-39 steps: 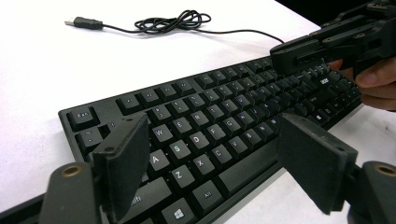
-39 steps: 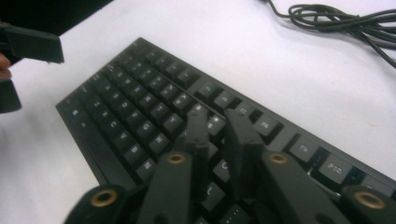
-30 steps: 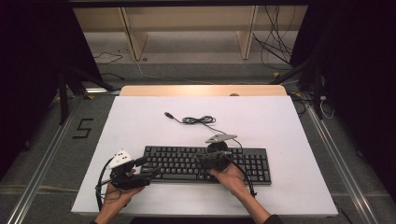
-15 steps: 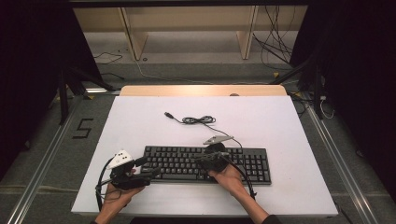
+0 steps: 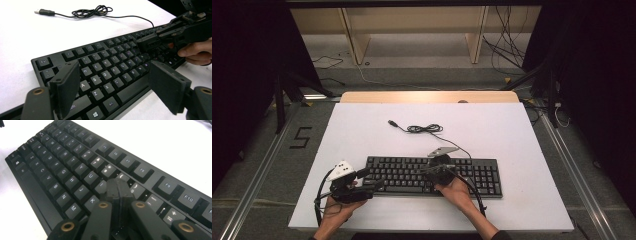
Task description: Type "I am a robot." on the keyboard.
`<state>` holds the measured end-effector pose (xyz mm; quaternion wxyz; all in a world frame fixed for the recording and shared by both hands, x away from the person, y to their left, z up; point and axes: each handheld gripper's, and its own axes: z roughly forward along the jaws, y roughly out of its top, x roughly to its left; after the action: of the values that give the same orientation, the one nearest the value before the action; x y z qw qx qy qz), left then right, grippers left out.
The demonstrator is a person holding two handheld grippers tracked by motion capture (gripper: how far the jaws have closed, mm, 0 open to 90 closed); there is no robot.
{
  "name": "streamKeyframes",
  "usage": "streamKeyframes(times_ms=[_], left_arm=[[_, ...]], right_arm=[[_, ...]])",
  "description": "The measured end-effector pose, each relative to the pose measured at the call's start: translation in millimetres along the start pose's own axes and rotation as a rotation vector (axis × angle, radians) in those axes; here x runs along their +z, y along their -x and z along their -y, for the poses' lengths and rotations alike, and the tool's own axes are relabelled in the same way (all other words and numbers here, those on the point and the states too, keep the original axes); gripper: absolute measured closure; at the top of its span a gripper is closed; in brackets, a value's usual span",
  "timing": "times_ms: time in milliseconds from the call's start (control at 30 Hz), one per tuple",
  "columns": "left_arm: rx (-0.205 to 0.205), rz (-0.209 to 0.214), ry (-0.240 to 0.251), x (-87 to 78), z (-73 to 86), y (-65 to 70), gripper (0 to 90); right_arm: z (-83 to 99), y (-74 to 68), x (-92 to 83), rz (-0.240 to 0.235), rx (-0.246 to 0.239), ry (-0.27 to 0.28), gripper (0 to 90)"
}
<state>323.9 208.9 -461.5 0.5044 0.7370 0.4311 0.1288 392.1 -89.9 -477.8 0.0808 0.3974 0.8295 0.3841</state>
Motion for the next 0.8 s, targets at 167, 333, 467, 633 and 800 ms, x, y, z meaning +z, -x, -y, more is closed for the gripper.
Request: streamKeyframes(times_ms=[167,333,467,633,800], left_arm=[[-0.002,0.0,0.002,0.2,0.1,-0.2,25.2],[-0.002,0.0,0.002,0.2,0.1,-0.6,25.2],[-0.001,0.0,0.001,-0.1,0.0,-0.8,25.2],[0.0,-0.001,0.001,-0.2,0.0,-0.8,25.2],[-0.001,0.0,0.001,-0.1,0.0,-0.9,25.2]], right_arm=[[-0.1,0.0,-0.2,-0.002,0.005,0.0,90.0],[-0.5,0.9,-1.6,-0.008,0.021,0.003,90.0],[-1.2,0.8,-3.8,-0.016,0.025,0.016,88.2],[-1.9,0.8,-7.3,-0.025,0.035,0.032,85.6],[-3.1,0.8,-11.1,-0.042,0.039,0.052,81.9]])
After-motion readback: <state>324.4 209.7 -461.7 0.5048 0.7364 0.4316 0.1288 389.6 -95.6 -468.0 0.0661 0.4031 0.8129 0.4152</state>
